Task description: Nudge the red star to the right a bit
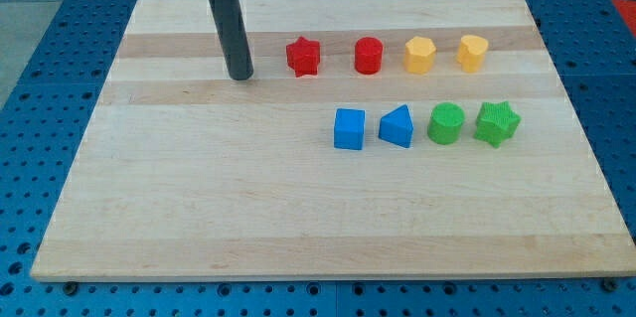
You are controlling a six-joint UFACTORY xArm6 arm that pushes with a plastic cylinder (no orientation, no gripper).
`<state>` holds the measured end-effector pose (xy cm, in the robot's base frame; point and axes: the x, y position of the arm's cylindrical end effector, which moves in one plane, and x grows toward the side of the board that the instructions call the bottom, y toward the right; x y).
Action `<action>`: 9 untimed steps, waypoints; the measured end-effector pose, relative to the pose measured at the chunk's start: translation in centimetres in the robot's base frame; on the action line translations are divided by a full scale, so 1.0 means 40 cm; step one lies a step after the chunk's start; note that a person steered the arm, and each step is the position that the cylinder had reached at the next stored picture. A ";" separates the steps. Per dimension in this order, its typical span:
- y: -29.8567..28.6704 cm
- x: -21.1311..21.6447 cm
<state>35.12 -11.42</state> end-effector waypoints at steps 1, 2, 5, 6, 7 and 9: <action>0.072 -0.024; 0.128 -0.027; 0.019 -0.094; 0.097 -0.104; 0.150 -0.107; 0.150 -0.120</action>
<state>30.32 -5.42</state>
